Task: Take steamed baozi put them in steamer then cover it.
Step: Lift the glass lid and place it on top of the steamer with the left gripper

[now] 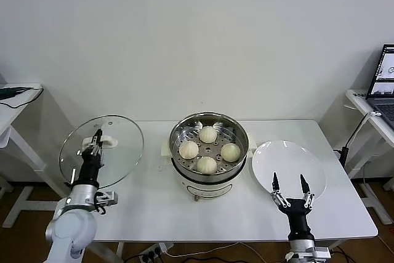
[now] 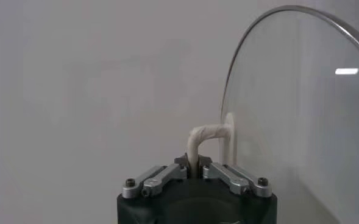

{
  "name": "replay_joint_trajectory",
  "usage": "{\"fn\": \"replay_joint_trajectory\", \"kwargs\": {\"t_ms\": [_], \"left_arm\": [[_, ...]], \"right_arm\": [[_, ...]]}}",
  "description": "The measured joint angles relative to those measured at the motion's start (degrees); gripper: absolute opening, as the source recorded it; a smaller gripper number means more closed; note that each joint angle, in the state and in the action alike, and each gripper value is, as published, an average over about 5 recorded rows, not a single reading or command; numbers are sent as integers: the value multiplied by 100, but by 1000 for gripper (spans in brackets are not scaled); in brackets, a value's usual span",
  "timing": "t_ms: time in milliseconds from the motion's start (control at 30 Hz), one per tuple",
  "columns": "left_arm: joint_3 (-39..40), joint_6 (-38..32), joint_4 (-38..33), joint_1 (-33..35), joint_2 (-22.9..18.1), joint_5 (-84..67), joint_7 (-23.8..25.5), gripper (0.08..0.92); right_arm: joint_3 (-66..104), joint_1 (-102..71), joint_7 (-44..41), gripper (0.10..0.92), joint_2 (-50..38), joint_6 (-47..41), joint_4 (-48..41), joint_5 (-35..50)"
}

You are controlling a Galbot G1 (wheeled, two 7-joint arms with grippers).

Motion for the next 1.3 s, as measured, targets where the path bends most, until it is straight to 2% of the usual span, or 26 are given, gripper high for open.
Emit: {"fn": "replay_joint_trajectory", "kwargs": {"t_ms": [233,467,900,1300], "left_arm": [[927,846,-545,-217,167,53,716,189],[1905,1452,-635,-809,47,412,1272,189],[3162,1832,9,-1838,-644,1298,1736,189],[3545,1900,790,-2260,-1367,1944,1824,189]], "right_arm": [[73,44,1,823,48,-47,13,2],[143,43,1,823,130,-72,11,-36],[195,14,48,823,271,-79,5,-191],[219,-34,89,823,393,-74,15,-377]]}}
